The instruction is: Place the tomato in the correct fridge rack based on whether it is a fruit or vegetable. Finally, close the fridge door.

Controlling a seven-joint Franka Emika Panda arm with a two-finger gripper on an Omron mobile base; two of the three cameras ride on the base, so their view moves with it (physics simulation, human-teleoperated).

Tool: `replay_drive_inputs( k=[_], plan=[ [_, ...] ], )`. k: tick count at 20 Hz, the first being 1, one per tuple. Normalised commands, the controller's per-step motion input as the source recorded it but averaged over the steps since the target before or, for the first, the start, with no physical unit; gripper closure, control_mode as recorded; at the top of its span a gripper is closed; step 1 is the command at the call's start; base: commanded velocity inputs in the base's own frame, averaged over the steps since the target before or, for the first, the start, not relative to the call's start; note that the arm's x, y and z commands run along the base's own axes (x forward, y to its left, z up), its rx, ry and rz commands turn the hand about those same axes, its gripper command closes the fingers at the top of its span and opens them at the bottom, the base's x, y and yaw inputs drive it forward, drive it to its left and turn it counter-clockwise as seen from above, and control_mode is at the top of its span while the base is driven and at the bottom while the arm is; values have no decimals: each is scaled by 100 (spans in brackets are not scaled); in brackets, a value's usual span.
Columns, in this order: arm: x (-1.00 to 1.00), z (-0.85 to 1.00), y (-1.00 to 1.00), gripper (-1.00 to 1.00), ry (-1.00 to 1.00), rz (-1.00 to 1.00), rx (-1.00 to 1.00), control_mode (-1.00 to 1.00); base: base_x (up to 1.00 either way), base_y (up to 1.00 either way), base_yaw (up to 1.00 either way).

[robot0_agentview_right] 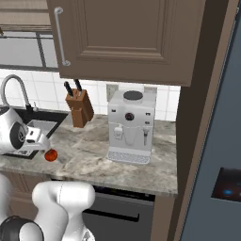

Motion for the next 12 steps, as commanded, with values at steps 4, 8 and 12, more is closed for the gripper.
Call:
replay_drive_inputs(
  k=[4, 8, 12],
  plan=[
    [1, -17, -3, -100, 0, 0, 0, -100, 0, 0, 0],
    [6, -12, -12, -100, 0, 0, 0, -100, 0, 0, 0],
    [13, -16, -4, -100, 0, 0, 0, -100, 0, 0, 0]
  ],
)
